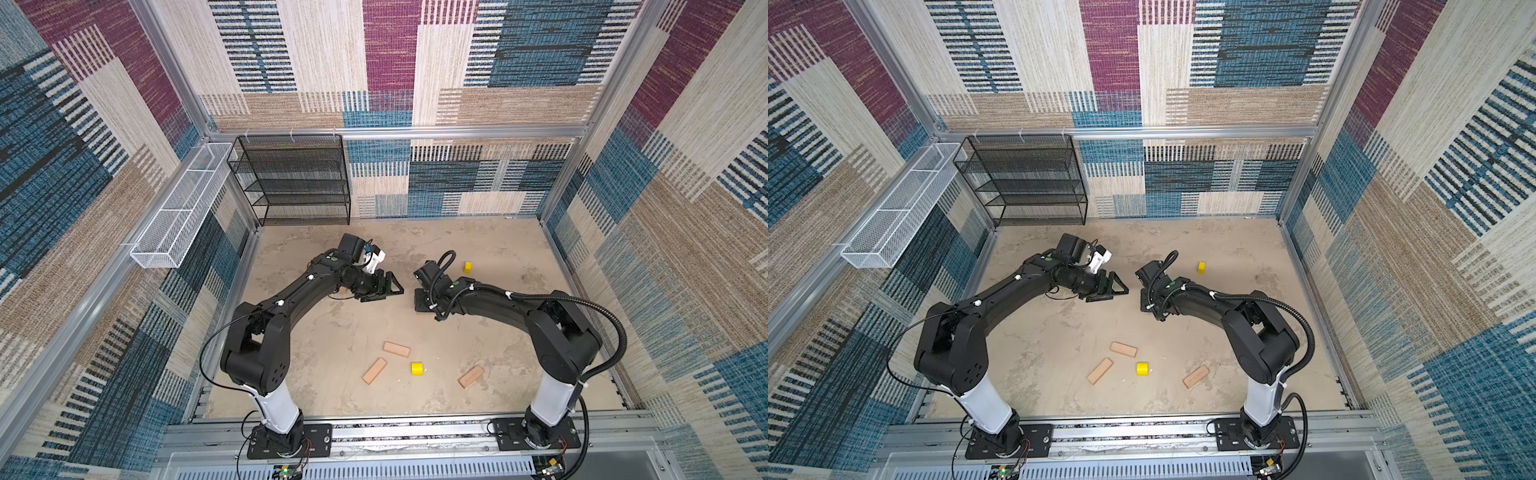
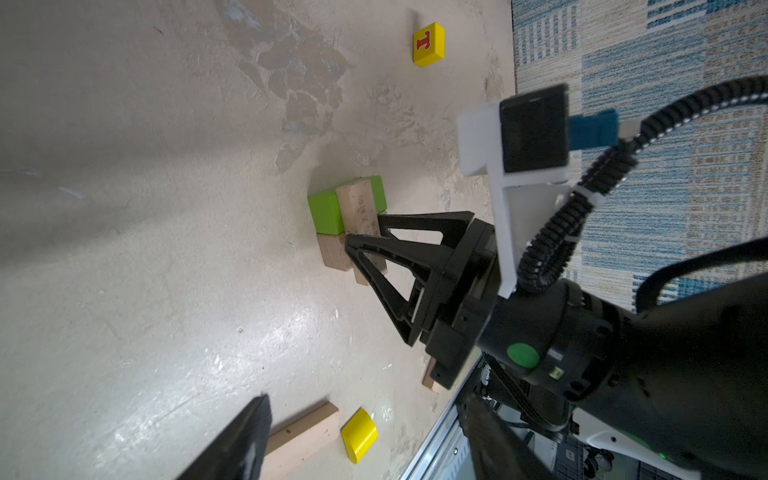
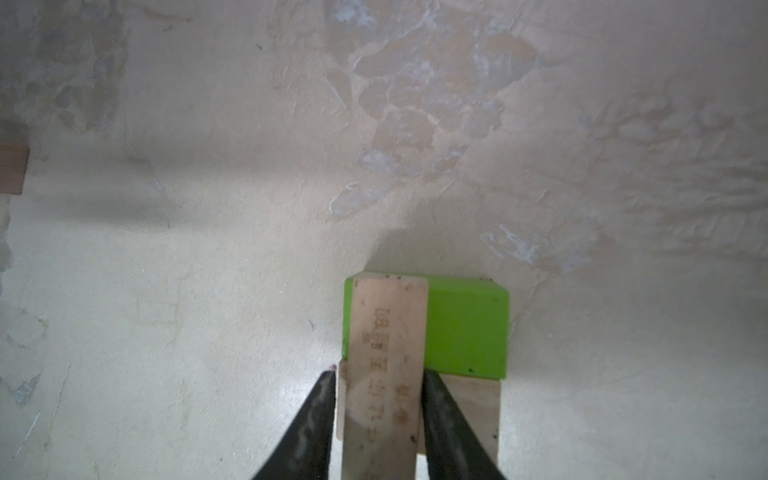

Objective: Build the wood block tower

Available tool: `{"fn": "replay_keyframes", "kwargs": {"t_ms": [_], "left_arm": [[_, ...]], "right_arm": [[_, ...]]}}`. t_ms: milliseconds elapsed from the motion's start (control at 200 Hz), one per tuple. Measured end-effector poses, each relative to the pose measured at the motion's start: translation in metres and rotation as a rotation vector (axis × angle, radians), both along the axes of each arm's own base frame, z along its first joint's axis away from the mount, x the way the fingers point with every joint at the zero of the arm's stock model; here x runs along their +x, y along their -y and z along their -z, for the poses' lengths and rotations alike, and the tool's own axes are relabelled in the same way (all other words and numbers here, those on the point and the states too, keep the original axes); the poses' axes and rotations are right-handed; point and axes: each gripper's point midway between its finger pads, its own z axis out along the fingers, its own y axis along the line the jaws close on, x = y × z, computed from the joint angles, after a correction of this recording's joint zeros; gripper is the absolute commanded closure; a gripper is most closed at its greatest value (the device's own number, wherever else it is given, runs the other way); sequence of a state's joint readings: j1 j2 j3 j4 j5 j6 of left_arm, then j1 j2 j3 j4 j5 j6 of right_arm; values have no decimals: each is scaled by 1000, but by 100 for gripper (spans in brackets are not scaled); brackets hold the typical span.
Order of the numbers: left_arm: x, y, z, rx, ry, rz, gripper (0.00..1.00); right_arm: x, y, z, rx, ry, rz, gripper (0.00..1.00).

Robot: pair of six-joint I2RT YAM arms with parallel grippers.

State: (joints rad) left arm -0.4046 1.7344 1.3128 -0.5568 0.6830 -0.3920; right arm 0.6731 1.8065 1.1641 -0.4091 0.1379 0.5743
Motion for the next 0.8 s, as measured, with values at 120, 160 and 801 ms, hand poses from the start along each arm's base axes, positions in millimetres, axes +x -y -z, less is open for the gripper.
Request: {"fn": "replay_keyframes", "kwargs": {"t_ms": [120,160,801], "left_arm": [[0,0,0,0,0,0,22],[0,0,0,0,0,0,22],[1,-1,-2,-1,4,-3,22]], "right_arm": [[0,0,0,0,0,0,62],[0,0,0,0,0,0,62],[-2,2,-5,0,2,1,38]]}}
